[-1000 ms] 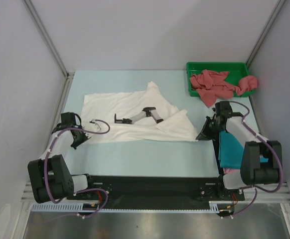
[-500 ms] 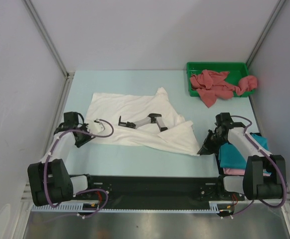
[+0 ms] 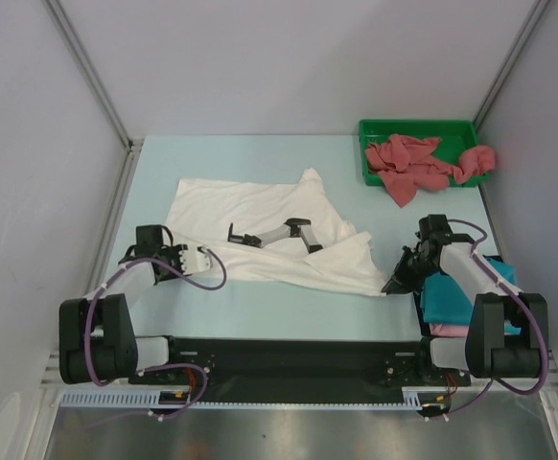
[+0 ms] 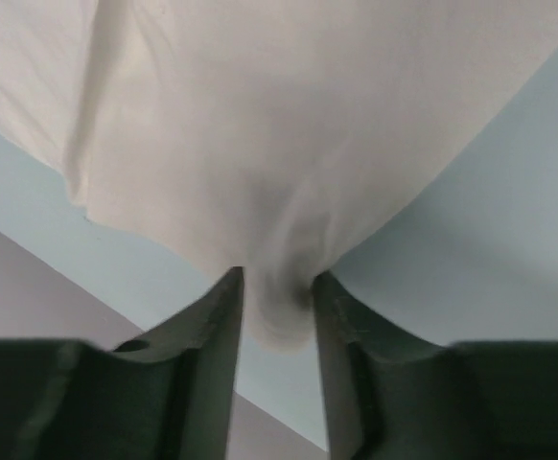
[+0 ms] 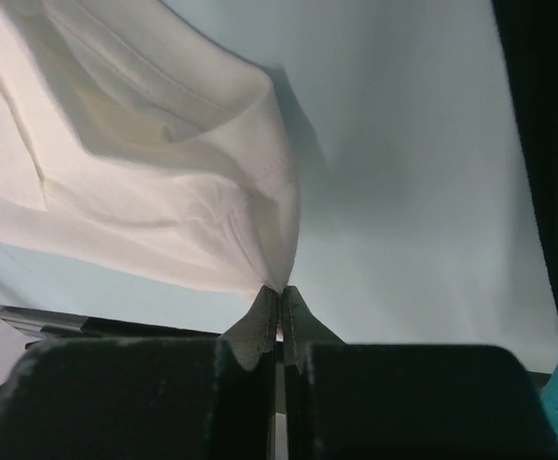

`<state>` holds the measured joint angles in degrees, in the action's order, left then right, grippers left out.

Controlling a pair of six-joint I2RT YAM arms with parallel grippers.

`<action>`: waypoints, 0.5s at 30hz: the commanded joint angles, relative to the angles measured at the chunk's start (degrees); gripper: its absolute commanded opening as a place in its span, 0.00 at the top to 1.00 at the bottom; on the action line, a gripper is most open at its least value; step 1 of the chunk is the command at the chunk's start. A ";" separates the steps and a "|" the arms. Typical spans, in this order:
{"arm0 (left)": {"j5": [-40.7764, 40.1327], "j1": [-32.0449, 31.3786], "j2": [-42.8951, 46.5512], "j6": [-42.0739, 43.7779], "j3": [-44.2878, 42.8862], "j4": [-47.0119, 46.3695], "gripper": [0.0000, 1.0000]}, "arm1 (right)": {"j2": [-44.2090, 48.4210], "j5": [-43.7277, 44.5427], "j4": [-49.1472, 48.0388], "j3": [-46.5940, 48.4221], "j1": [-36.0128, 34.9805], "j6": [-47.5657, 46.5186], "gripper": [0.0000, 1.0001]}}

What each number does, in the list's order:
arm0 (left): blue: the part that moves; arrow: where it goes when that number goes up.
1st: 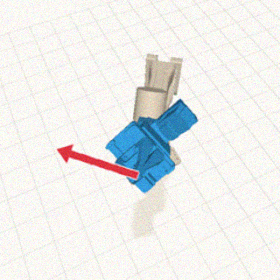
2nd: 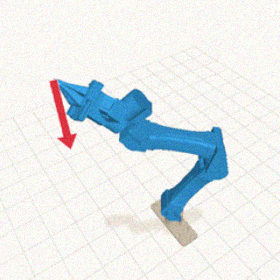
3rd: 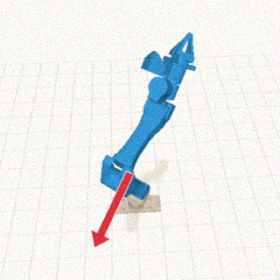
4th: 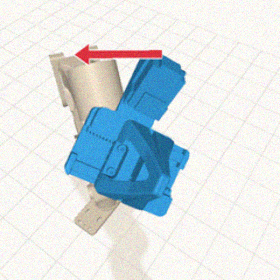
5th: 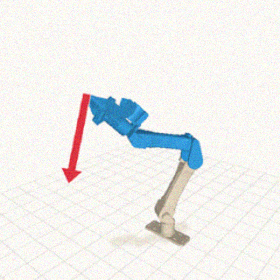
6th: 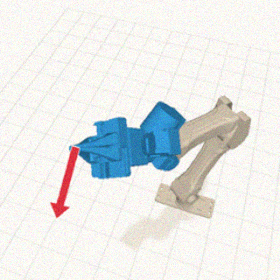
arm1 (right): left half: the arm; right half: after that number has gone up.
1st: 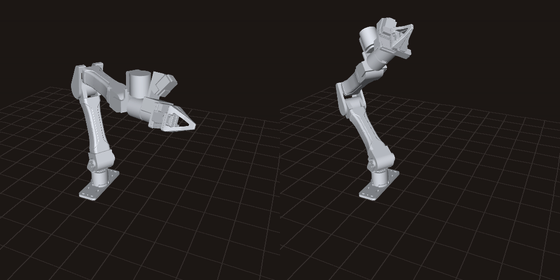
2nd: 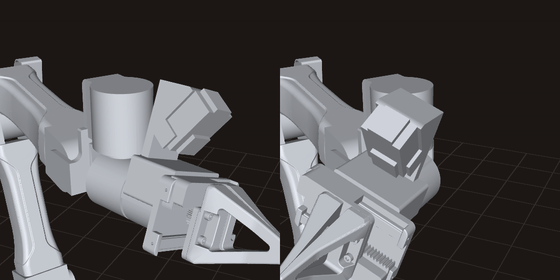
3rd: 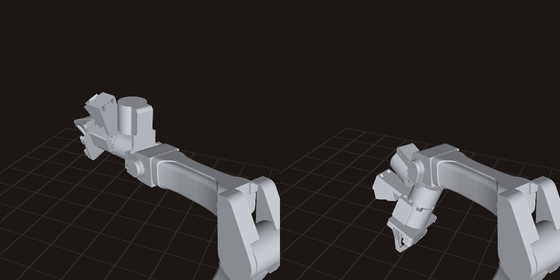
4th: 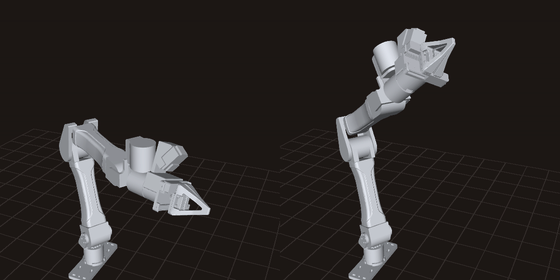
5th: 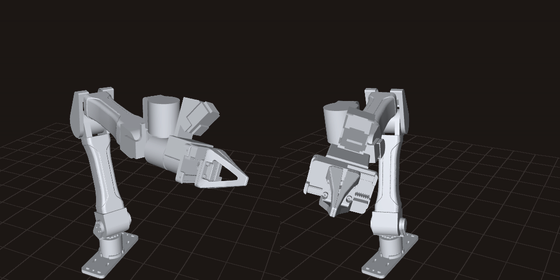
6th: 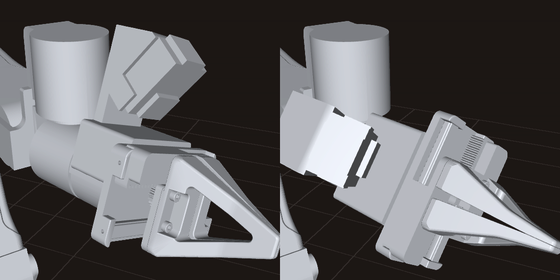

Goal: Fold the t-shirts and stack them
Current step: Fold the tshirt

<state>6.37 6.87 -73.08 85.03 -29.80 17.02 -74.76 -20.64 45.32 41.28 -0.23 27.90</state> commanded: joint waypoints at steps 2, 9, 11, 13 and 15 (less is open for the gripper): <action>1.01 -0.19 -3.91 0.23 0.45 -0.84 0.91 | -0.21 -0.80 -0.50 2.66 2.25 -1.53 1.00; 6.89 5.42 0.38 1.87 -7.09 12.58 1.00 | -1.09 0.51 3.10 7.93 3.75 -3.38 1.00; 6.55 8.31 0.48 3.55 -11.04 17.86 1.00 | -1.61 0.78 4.42 8.73 3.83 -3.82 1.00; 5.58 9.56 0.83 5.93 -12.82 21.91 1.00 | -1.79 0.87 5.83 9.26 3.92 -4.60 1.00; 5.06 10.35 1.27 7.16 -12.74 25.59 0.99 | -1.53 0.96 7.32 8.13 3.92 -4.78 1.00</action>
<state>11.20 15.35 -73.89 87.79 -40.34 32.80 -76.09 -21.41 48.23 48.69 3.14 24.95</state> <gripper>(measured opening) 0.011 0.017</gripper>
